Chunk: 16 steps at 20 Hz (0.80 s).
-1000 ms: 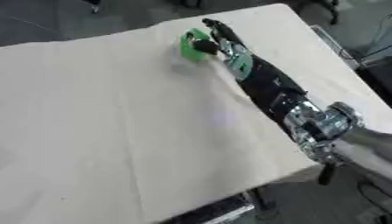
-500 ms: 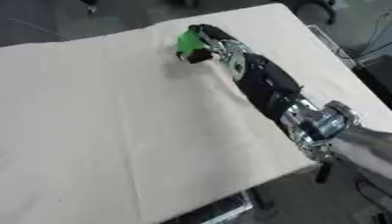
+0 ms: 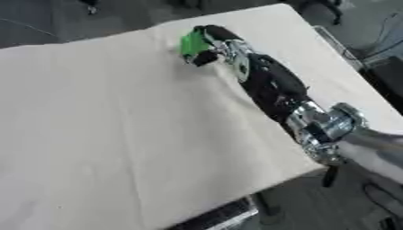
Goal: Pick up the objects with one hand, pass them to the other hand, and then place them into the box on the other side of the table.
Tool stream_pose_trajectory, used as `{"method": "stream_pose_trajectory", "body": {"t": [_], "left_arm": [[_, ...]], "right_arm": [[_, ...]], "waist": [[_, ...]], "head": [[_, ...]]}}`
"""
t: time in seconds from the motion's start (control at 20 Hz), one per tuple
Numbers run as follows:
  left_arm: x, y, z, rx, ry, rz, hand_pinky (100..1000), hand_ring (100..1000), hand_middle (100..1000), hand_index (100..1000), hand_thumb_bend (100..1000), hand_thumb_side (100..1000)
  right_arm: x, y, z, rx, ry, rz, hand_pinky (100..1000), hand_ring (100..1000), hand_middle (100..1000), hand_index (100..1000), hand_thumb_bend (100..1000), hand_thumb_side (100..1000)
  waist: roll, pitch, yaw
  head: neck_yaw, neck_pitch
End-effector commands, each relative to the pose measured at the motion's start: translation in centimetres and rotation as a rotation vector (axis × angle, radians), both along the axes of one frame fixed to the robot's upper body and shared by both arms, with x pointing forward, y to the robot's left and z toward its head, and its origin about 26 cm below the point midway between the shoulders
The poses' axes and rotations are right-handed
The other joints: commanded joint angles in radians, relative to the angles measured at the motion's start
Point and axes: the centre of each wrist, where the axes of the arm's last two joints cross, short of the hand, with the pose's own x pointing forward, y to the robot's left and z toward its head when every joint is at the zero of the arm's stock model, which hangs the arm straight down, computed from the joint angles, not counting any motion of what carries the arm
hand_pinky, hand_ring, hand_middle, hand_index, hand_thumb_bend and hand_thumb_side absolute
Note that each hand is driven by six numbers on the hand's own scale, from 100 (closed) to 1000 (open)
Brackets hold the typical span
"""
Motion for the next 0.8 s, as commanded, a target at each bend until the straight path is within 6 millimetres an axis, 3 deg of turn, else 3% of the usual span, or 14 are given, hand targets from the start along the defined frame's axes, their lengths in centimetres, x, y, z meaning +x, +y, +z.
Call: {"method": "stream_pose_trajectory", "body": {"t": [0.05, 0.15, 0.45, 0.65, 0.8], "left_arm": [[-0.1, 0.1, 0.6, -0.005, -0.019, 0.002, 737, 894, 747, 774, 532, 631], [-0.1, 0.1, 0.5, -0.006, -0.018, 0.003, 737, 894, 747, 774, 531, 633], [-0.1, 0.1, 0.6, -0.008, -0.019, 0.005, 737, 894, 746, 774, 530, 634], [-0.1, 0.1, 0.4, -0.011, -0.011, 0.005, 738, 896, 747, 774, 520, 639], [0.1, 0.5, 0.0, -0.017, 0.010, 0.017, 736, 896, 745, 772, 515, 643]], "right_arm": [[0.0, -0.9, 1.3, -0.053, -0.078, -0.055, 814, 787, 758, 928, 229, 325], [0.0, -0.8, 1.0, -0.076, -0.108, -0.080, 793, 762, 727, 897, 204, 235], [0.0, -0.5, 0.2, -0.111, -0.189, -0.122, 736, 688, 620, 754, 123, 114], [-0.1, -0.1, 0.0, -0.095, -0.266, -0.114, 689, 622, 545, 613, 100, 100], [-0.4, 0.8, 0.6, -0.079, -0.362, -0.056, 675, 612, 523, 584, 100, 100]], "waist": [[0.000, -0.016, -0.002], [0.000, -0.016, -0.002], [0.000, -0.015, -0.002], [-0.002, -0.016, -0.003], [-0.004, -0.017, -0.009]], "head": [[-0.007, -0.003], [-0.009, -0.003], [-0.014, -0.003], [-0.011, -0.003], [0.008, -0.003]]}}
